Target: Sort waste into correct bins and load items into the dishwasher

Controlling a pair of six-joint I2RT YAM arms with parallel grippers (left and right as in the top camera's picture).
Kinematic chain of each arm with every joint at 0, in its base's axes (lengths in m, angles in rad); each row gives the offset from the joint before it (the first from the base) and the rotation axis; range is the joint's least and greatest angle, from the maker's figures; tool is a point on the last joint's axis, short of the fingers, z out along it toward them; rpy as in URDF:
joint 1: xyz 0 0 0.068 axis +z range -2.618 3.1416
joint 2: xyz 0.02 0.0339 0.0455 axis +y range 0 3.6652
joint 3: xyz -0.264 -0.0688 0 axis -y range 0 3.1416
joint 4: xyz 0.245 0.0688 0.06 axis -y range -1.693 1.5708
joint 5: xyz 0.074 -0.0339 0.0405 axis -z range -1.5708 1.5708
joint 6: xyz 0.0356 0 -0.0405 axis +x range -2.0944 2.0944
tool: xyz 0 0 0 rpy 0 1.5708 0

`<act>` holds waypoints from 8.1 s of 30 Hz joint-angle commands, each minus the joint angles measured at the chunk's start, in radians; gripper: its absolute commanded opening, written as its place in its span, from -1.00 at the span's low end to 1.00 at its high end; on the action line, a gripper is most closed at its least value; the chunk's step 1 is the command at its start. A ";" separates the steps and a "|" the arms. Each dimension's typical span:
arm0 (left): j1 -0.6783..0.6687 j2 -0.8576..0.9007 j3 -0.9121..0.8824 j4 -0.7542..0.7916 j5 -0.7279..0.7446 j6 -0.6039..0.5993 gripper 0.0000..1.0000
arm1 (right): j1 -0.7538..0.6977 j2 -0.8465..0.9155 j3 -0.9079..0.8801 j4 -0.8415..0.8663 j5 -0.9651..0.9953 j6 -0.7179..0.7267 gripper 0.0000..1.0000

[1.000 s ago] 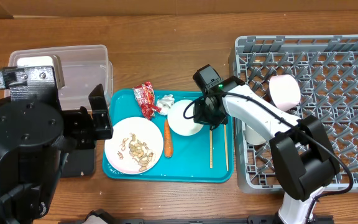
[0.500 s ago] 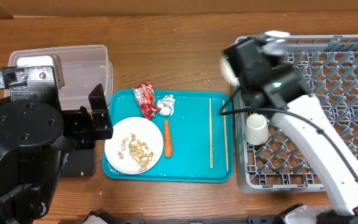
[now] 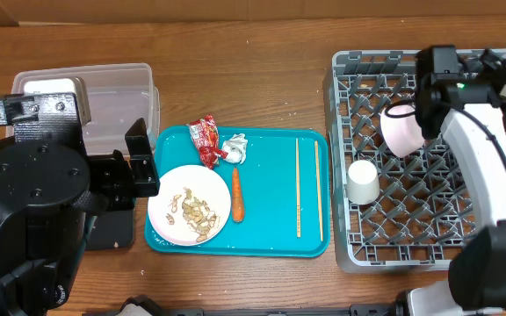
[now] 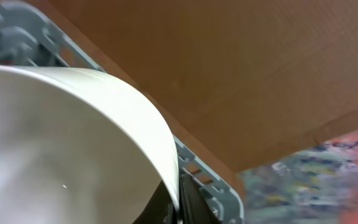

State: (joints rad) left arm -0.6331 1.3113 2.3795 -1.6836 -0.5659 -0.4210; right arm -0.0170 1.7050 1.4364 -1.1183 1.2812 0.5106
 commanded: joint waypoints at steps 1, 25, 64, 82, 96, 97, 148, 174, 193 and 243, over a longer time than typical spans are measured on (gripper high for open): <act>0.006 -0.002 0.004 0.000 -0.017 -0.024 1.00 | 0.000 0.070 -0.010 0.006 0.050 -0.022 -0.92; 0.006 0.003 0.004 0.000 -0.017 -0.024 1.00 | 0.222 0.236 -0.006 -0.061 0.042 -0.069 0.05; 0.006 0.003 0.004 0.000 -0.017 -0.024 1.00 | 0.695 0.034 -0.329 0.212 -1.242 0.123 -0.17; 0.006 0.003 0.004 0.000 -0.017 -0.024 1.00 | 0.695 0.078 -0.289 0.191 -1.223 0.110 -0.92; 0.006 0.003 0.004 0.000 -0.017 -0.024 1.00 | 0.581 -0.110 0.060 -0.014 -0.954 -0.030 -0.92; 0.006 0.003 0.004 0.000 -0.018 -0.024 1.00 | 0.553 -0.105 0.058 -0.010 -0.940 -0.046 -0.92; 0.006 0.003 0.004 0.000 -0.017 -0.024 1.00 | 0.616 0.094 -0.379 0.300 -1.069 -0.140 -0.30; 0.006 0.003 0.004 0.000 -0.018 -0.024 1.00 | 0.634 -0.098 0.028 0.007 -1.101 -0.143 -0.92; 0.006 0.003 0.004 0.000 -0.017 -0.024 1.00 | 0.279 0.044 0.049 0.270 -1.067 -0.519 -0.22; 0.007 0.187 -0.269 0.000 0.241 -0.137 1.00 | 0.419 -0.660 0.174 -0.067 -1.194 -0.372 1.00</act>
State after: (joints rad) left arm -0.6323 1.4170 2.2189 -1.6829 -0.3389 -0.4854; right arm 0.4038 1.0351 1.6001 -1.1896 0.0788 0.1318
